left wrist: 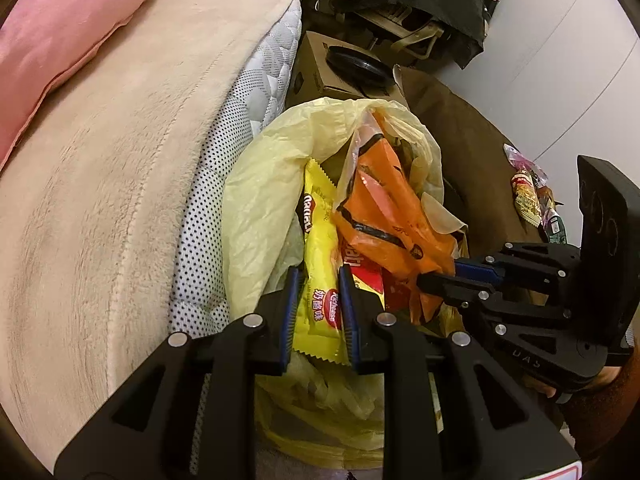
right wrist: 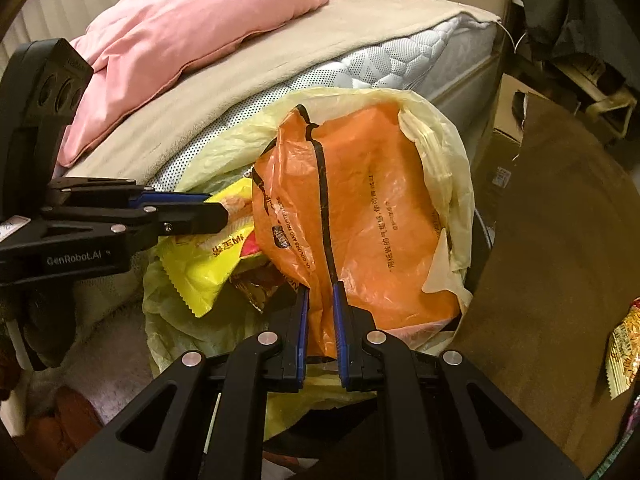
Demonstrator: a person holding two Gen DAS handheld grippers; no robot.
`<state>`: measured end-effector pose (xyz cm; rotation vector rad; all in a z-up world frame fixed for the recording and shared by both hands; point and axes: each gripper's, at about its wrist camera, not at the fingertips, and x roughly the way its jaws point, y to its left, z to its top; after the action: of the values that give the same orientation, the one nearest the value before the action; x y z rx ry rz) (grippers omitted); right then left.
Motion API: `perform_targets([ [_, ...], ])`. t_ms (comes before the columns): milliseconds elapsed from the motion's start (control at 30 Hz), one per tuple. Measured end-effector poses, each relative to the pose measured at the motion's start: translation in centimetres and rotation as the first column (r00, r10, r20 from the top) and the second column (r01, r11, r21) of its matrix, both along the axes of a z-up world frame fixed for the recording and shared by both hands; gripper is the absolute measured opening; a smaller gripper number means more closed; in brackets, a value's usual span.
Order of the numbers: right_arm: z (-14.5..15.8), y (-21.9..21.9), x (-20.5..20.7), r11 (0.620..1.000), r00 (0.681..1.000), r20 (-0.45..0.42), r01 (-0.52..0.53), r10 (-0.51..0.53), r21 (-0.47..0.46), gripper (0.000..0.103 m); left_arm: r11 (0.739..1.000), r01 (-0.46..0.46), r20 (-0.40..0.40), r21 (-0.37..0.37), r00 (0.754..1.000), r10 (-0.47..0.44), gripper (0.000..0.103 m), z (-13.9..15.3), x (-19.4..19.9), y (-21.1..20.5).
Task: Collect trash
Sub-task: 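Carry both items into the yellow trash bag and open both tools, then move both tools back over the table toward the remaining wrappers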
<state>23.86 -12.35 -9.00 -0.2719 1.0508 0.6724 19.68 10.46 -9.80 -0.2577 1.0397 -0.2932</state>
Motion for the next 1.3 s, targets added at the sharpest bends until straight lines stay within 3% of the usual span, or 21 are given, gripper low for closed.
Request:
perform_targets([
  [333, 0.9, -0.5, -0.9, 1.0, 0.999, 0.046, 0.0, 0.0, 0.004, 0.014, 0.999, -0.04, 0.021, -0.03, 0.999, 0.041, 0.038, 1.6, -1.5, 1.5],
  [633, 3.4, -2.9, -2.7, 0.998, 0.987, 0.151, 0.054, -0.057, 0.023, 0.044, 0.994, -0.106, 0.109, 0.026, 0.989, 0.103, 0.05, 5.7, -3.1, 1.9],
  [867, 6.0, -7.7, -3.7, 0.987, 0.969, 0.194, 0.143, -0.154, 0.071, 0.048, 0.989, -0.141, 0.19, 0.049, 0.973, 0.13, 0.051, 9.0, -3.3, 0.5],
  [1100, 9.5, -14.7, -5.5, 0.949, 0.914, 0.265, 0.276, -0.308, 0.151, 0.049, 0.995, -0.09, 0.265, 0.039, 0.961, 0.076, 0.051, 11.2, -3.1, -4.1],
  [1300, 12.3, -22.0, -7.3, 0.881, 0.817, 0.331, 0.427, -0.472, 0.203, 0.055, 1.0, 0.009, 0.338, 0.02, 0.941, -0.015, 0.051, 13.2, -2.8, -10.2],
])
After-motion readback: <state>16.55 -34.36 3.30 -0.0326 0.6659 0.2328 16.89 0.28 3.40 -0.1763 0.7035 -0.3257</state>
